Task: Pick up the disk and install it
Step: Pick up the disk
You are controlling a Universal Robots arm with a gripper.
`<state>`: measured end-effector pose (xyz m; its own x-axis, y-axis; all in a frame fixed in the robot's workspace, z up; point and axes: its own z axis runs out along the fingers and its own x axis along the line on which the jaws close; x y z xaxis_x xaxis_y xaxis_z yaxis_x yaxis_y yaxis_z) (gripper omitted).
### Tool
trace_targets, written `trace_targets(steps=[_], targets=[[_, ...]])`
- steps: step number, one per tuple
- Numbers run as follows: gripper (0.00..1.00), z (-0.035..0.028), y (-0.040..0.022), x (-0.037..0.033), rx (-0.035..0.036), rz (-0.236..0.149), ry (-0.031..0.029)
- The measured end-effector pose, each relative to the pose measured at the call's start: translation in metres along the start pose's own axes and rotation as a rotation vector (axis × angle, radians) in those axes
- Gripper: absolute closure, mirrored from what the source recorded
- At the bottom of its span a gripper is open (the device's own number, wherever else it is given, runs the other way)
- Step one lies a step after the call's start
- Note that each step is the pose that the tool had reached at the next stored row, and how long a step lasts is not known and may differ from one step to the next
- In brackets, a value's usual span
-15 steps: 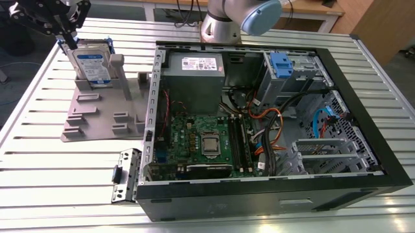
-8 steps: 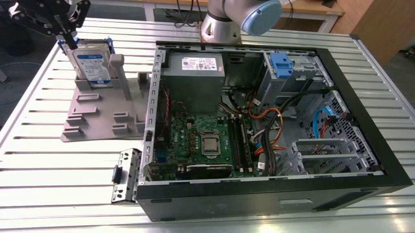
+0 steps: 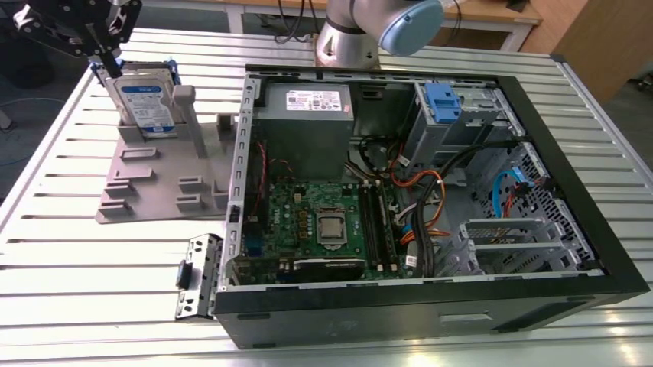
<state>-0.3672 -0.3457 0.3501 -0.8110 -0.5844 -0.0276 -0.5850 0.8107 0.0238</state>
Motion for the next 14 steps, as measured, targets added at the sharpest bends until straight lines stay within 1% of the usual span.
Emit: trace_targets(steps=[6,14], targets=[[0.9,0.0,0.0,0.0,-0.0013,-0.049,0.0012],[0.9,0.0,0.0,0.0,-0.0038,-0.137,0.0033]])
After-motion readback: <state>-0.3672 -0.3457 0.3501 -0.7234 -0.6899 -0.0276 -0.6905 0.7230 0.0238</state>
